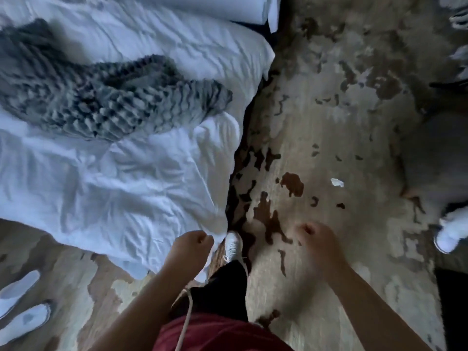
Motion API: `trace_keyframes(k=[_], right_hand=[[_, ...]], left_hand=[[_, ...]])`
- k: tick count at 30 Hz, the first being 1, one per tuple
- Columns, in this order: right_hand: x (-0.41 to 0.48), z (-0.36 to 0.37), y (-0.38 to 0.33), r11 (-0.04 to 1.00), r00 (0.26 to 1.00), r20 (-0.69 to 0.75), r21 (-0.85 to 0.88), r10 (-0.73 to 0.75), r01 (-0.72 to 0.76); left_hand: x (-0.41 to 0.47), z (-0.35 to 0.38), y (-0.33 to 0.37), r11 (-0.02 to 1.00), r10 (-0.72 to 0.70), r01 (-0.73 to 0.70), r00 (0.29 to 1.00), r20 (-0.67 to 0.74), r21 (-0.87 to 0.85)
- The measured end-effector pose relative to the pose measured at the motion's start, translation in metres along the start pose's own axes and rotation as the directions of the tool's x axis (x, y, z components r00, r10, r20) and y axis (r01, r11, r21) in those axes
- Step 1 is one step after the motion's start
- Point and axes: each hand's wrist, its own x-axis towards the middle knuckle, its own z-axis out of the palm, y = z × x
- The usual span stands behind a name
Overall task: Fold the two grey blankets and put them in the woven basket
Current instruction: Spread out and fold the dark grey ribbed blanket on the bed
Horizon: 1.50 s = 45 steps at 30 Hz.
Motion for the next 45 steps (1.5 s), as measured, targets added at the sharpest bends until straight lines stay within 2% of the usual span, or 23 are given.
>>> trace_keyframes(k=[2,4,7,10,13,16,20,23,25,27,28,30,32,34,35,37,38,39,41,43,45], right_hand=[[0.035,0.007,0.007,0.997,0.998,0.038,-0.059,0.042,-0.040],[0.070,0.012,0.006,0.986,0.994,0.045,-0.133,0.103,-0.097],[0.126,0.006,-0.021,0.971,0.988,0.069,-0.208,0.138,-0.121],[0.187,0.002,-0.076,0.969,0.989,0.121,-0.242,0.082,-0.051],[0.258,0.008,-0.142,0.971,0.986,0.167,-0.235,-0.003,0.042],[0.338,0.030,-0.208,0.966,0.962,0.255,-0.207,-0.096,0.152],[0.451,0.093,-0.289,0.914,0.899,0.404,-0.275,-0.170,0.297],[0.520,0.148,-0.349,0.822,0.815,0.535,-0.346,-0.223,0.452],[0.557,0.183,-0.384,0.785,0.741,0.637,-0.342,-0.211,0.517],[0.591,0.215,-0.413,0.742,0.671,0.718,-0.344,-0.187,0.576],[0.609,0.231,-0.426,0.721,0.641,0.749,-0.350,-0.168,0.598],[0.645,0.261,-0.444,0.677,0.602,0.791,-0.383,-0.111,0.629],[0.677,0.290,-0.451,0.629,0.570,0.821,-0.430,-0.025,0.647],[0.702,0.319,-0.451,0.695,0.585,0.805,-0.476,0.097,0.539],[0.711,0.330,-0.449,0.755,0.610,0.777,-0.492,0.156,0.433],[0.722,0.351,-0.439,0.846,0.650,0.702,-0.506,0.291,0.168],[0.722,0.360,-0.433,0.860,0.638,0.683,-0.506,0.356,0.061],[0.719,0.368,-0.425,0.860,0.619,0.682,-0.509,0.389,0.021],[0.700,0.370,-0.413,0.845,0.580,0.722,-0.525,0.377,0.105],[0.676,0.362,-0.401,0.821,0.438,0.794,-0.539,0.422,0.187],[0.652,0.347,-0.391,0.818,0.299,0.857,-0.501,0.420,0.285]], left_hand=[[0.062,-0.019,0.025,0.996,-0.012,0.010,1.000,-0.027,-0.084],[0.124,-0.045,0.059,0.996,0.007,-0.012,0.998,-0.056,-0.092],[0.202,-0.097,0.106,0.983,0.029,-0.054,0.990,-0.140,-0.177],[0.253,-0.151,0.136,0.958,0.010,-0.079,0.970,-0.242,-0.274],[0.292,-0.181,0.142,0.939,-0.038,-0.052,0.967,-0.254,-0.339],[0.322,-0.184,0.123,0.919,-0.118,0.030,0.972,-0.202,-0.394],[0.356,-0.167,0.085,0.854,-0.380,0.291,0.915,-0.135,-0.432],[0.375,-0.163,0.068,0.684,-0.604,0.479,0.795,-0.059,-0.550],[0.389,-0.168,0.067,0.575,-0.696,0.547,0.718,-0.012,-0.608],[0.410,-0.176,0.068,0.445,-0.741,0.529,0.671,0.034,-0.723],[0.423,-0.181,0.071,0.350,-0.748,0.470,0.661,0.060,-0.811],[0.456,-0.197,0.078,0.111,-0.771,0.335,0.623,0.131,-0.936],[0.490,-0.213,0.083,-0.179,-0.785,0.200,0.561,0.262,-0.963],[0.524,-0.226,0.086,-0.513,-0.691,0.049,0.568,0.446,-0.857],[0.540,-0.229,0.084,-0.613,-0.638,0.007,0.586,0.500,-0.790],[0.568,-0.225,0.079,-0.658,-0.580,0.027,0.618,0.530,-0.752],[0.580,-0.222,0.077,-0.656,-0.574,0.045,0.618,0.538,-0.753],[0.591,-0.220,0.076,-0.647,-0.592,0.054,0.593,0.546,-0.760],[0.611,-0.216,0.075,-0.621,-0.681,0.045,0.464,0.567,-0.782],[0.625,-0.211,0.074,-0.593,-0.755,0.052,0.310,0.577,-0.804],[0.634,-0.205,0.071,-0.481,-0.813,0.173,0.280,0.511,-0.860]])
